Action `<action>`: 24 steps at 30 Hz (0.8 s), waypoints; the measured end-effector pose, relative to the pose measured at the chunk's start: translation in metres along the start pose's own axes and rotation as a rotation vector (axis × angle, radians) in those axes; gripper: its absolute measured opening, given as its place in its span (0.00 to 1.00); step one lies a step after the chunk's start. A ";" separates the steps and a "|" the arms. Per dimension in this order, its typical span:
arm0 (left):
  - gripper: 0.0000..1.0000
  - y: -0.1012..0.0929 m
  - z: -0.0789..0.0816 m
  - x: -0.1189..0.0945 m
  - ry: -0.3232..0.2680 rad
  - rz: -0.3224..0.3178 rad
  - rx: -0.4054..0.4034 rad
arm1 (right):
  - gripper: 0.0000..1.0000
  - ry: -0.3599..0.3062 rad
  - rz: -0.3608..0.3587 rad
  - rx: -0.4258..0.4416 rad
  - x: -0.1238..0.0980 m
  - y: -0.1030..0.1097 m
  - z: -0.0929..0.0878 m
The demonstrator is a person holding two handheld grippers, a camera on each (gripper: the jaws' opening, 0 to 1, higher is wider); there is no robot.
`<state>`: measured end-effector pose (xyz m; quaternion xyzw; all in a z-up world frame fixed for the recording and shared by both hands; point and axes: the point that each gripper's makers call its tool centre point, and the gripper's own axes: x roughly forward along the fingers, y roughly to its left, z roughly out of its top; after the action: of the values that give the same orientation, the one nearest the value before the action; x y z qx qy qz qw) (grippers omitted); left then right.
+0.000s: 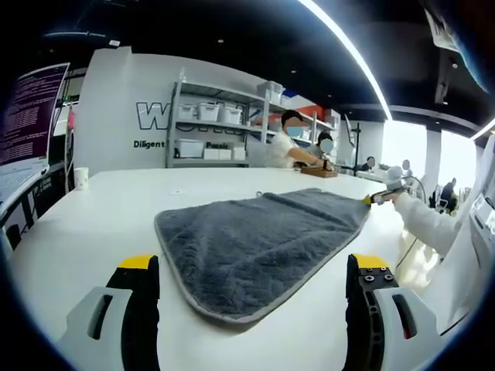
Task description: Open the folded towel by lifting each exposed corner and separating the folded layers until the towel lies flat within the target outline without major curled edges
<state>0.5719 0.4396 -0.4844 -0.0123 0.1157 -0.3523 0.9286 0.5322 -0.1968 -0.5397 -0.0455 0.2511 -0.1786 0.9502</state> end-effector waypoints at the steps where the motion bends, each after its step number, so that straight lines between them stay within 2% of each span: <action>1: 1.00 -0.001 0.000 0.001 0.001 -0.003 -0.001 | 0.31 0.001 -0.007 0.002 -0.003 -0.005 -0.003; 6: 1.00 -0.002 -0.001 0.003 0.004 -0.010 -0.002 | 0.16 0.001 -0.017 0.040 -0.012 -0.016 -0.013; 8: 1.00 -0.002 -0.001 0.004 0.005 -0.010 -0.001 | 0.14 0.003 -0.023 0.053 -0.013 -0.020 -0.016; 15: 1.00 0.000 -0.002 0.004 0.011 -0.008 -0.002 | 0.14 0.042 -0.038 0.079 -0.012 -0.028 -0.038; 20: 1.00 0.002 -0.003 0.003 0.013 -0.001 -0.004 | 0.16 0.020 -0.038 0.112 -0.013 -0.029 -0.038; 22: 1.00 0.002 -0.003 0.003 0.012 0.002 -0.004 | 0.20 0.019 -0.042 0.109 -0.013 -0.031 -0.038; 24: 1.00 0.003 -0.002 0.002 0.011 0.004 -0.004 | 0.28 0.011 -0.051 0.110 -0.014 -0.036 -0.036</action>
<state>0.5748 0.4400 -0.4872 -0.0118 0.1217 -0.3505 0.9286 0.4912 -0.2246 -0.5585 0.0011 0.2449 -0.2166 0.9450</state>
